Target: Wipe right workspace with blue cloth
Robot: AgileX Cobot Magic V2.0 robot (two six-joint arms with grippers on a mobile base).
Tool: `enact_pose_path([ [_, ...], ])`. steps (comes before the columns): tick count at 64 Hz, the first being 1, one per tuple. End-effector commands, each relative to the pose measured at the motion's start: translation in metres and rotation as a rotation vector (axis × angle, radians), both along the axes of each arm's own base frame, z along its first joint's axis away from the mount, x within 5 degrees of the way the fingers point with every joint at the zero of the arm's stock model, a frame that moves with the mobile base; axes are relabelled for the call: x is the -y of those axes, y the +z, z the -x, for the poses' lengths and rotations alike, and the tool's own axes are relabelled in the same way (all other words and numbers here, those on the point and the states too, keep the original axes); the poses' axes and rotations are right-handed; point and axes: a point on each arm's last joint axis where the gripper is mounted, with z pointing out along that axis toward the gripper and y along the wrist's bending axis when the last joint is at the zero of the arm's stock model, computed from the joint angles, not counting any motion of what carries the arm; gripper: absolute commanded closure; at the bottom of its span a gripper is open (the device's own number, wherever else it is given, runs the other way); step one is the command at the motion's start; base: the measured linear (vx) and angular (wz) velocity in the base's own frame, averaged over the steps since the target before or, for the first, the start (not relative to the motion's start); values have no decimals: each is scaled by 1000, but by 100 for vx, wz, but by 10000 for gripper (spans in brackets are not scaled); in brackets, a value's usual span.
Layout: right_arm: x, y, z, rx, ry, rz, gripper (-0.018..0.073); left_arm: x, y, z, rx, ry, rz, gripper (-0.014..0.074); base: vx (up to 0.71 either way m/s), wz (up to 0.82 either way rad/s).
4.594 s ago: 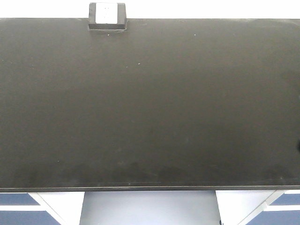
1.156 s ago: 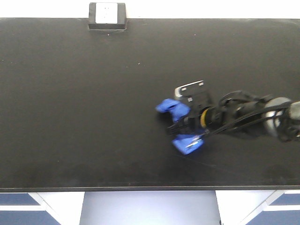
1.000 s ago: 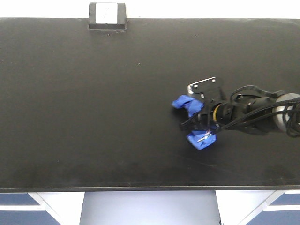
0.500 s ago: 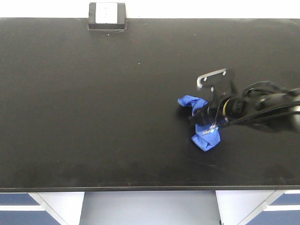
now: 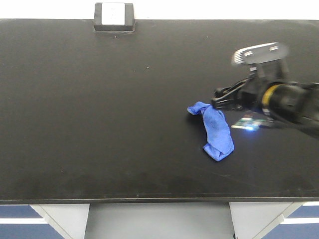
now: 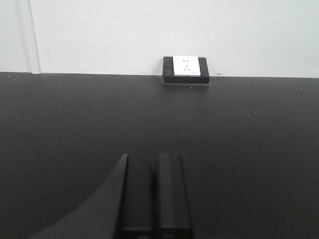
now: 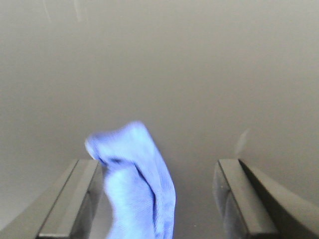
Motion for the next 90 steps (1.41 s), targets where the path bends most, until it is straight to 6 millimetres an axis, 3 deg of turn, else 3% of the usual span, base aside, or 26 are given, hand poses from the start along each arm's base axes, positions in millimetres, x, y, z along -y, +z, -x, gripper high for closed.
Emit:
enact_pose_path([
  [1, 7, 29, 20, 112, 10, -56, 29, 1, -2, 0, 68, -16, 9, 602, 0, 0],
  [19, 26, 45, 67, 216, -3, -78, 29, 1, -2, 0, 68, -16, 9, 602, 0, 0],
  [48, 32, 45, 73, 212, -38, -46, 37, 1, -2, 0, 68, -16, 9, 602, 0, 0],
  [61, 44, 59, 90, 244, -120, -99, 179, 1, -2, 0, 68, -16, 9, 602, 0, 0],
  [80, 70, 73, 137, 210, -289, -227, 573, 1, -2, 0, 68, -16, 9, 602, 0, 0],
  [90, 77, 69, 159, 322, -189, -74, 569, 1, -2, 0, 68, -16, 9, 602, 0, 0],
])
